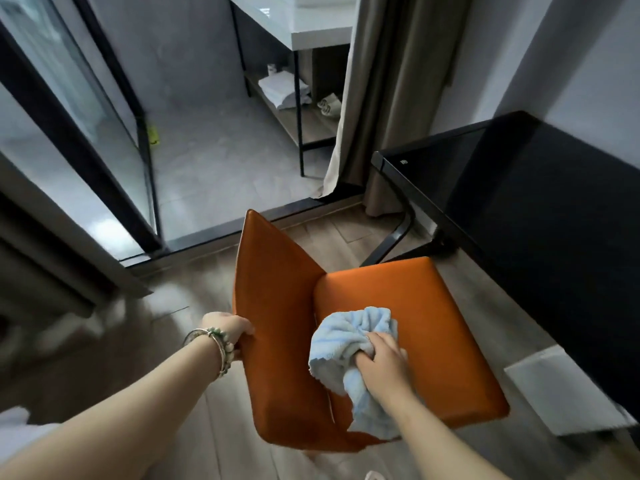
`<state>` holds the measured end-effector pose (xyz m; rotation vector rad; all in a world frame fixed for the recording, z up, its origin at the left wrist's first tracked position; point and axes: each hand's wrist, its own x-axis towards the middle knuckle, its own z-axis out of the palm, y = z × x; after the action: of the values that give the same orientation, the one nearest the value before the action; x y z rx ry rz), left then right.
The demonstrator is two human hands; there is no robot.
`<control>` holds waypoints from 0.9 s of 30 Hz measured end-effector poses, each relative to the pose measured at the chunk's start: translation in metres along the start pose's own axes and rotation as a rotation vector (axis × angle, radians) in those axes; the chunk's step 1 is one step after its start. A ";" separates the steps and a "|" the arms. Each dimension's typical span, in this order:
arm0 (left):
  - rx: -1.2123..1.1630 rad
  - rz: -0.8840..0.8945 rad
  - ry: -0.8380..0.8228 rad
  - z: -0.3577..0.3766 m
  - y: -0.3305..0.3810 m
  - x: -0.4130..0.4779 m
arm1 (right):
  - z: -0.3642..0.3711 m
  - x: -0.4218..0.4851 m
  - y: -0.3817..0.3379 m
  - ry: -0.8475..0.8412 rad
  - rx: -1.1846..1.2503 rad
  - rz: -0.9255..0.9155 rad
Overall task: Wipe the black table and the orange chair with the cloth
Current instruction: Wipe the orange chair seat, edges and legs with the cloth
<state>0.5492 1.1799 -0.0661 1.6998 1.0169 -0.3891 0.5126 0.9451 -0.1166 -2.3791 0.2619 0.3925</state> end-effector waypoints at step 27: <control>0.891 0.840 0.176 0.016 -0.009 0.016 | 0.053 0.044 -0.011 -0.108 -0.062 0.036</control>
<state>0.5556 1.1731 -0.0890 2.8047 0.1212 -0.1221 0.5455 0.9852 -0.1628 -2.4073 0.2459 0.5515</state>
